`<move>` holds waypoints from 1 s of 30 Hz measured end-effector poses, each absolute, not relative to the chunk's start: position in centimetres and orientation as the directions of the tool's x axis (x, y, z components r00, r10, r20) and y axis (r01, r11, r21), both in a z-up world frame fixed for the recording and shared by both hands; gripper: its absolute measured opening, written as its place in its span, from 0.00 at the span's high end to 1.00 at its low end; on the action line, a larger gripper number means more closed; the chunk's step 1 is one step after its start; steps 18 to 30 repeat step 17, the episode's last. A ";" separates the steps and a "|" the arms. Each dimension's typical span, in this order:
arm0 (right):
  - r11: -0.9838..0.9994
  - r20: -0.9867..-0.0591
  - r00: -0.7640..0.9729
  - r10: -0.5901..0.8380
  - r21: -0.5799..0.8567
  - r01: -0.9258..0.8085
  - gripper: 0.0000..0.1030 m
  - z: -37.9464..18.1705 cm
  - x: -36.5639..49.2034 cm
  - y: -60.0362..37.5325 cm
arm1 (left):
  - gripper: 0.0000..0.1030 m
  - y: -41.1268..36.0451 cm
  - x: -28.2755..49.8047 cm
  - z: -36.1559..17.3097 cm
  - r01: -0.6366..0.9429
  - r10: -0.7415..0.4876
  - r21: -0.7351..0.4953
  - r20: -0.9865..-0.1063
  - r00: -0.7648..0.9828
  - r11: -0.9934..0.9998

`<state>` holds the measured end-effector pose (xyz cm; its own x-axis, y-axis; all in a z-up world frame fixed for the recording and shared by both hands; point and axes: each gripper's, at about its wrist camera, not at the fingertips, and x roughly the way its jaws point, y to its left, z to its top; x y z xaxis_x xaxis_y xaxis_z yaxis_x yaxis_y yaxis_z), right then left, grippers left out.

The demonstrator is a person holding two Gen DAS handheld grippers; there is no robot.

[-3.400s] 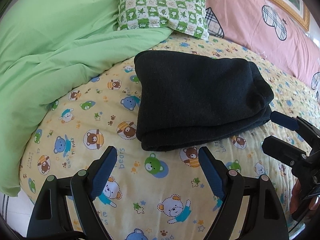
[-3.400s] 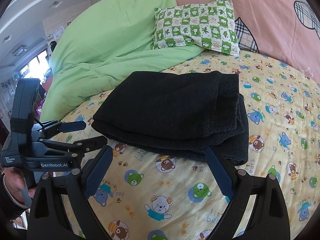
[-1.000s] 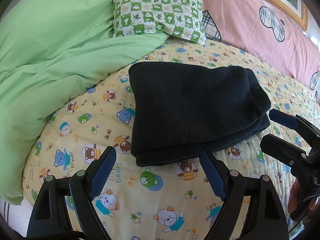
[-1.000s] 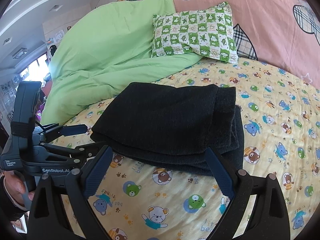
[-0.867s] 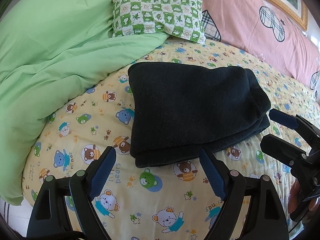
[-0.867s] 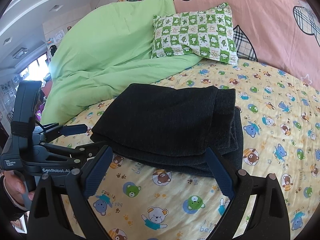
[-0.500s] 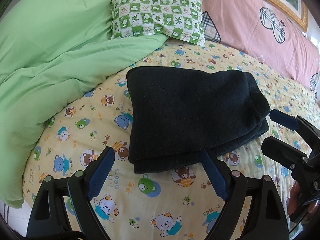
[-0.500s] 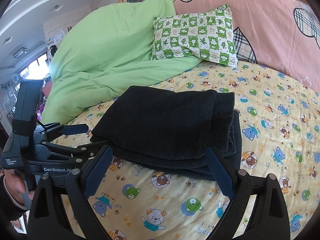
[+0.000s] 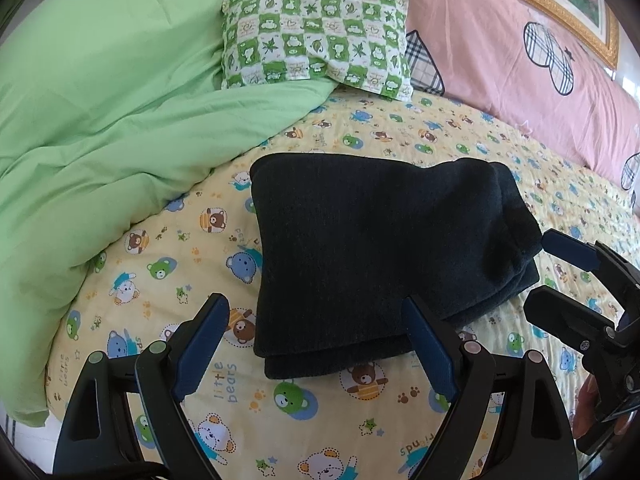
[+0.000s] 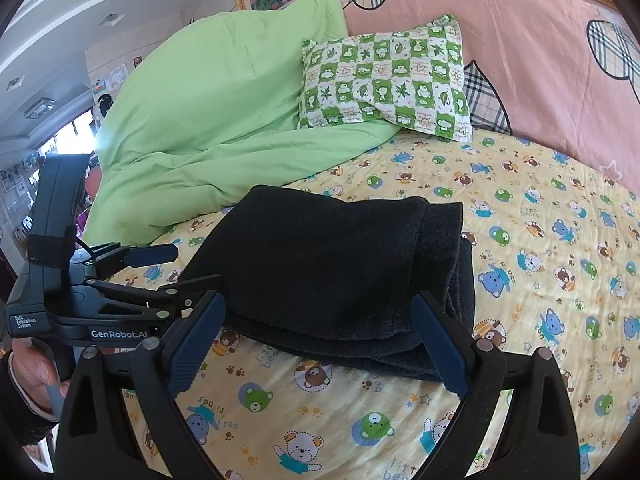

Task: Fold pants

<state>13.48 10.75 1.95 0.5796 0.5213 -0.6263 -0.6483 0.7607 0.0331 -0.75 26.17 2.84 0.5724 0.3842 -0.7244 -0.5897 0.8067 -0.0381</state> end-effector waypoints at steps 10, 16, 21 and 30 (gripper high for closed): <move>0.768 -0.615 0.586 0.528 0.052 -0.638 0.08 2.4 13.6 10.2 | 0.13 26.1 0.2 3.4 -0.594 0.402 0.000 -0.737 0.544 0.804; 0.775 -0.615 0.581 0.533 0.078 -0.627 0.07 2.3 14.0 9.7 | 0.13 25.8 1.1 3.5 -0.595 0.411 0.022 -0.743 0.528 0.804; 0.775 -0.617 0.578 0.534 0.084 -0.626 0.06 2.2 14.1 9.7 | 0.13 25.7 1.3 3.4 -0.594 0.412 0.028 -0.746 0.523 0.804; 0.775 -0.617 0.578 0.534 0.084 -0.626 0.06 2.2 14.1 9.7 | 0.13 25.7 1.3 3.4 -0.594 0.412 0.028 -0.746 0.523 0.804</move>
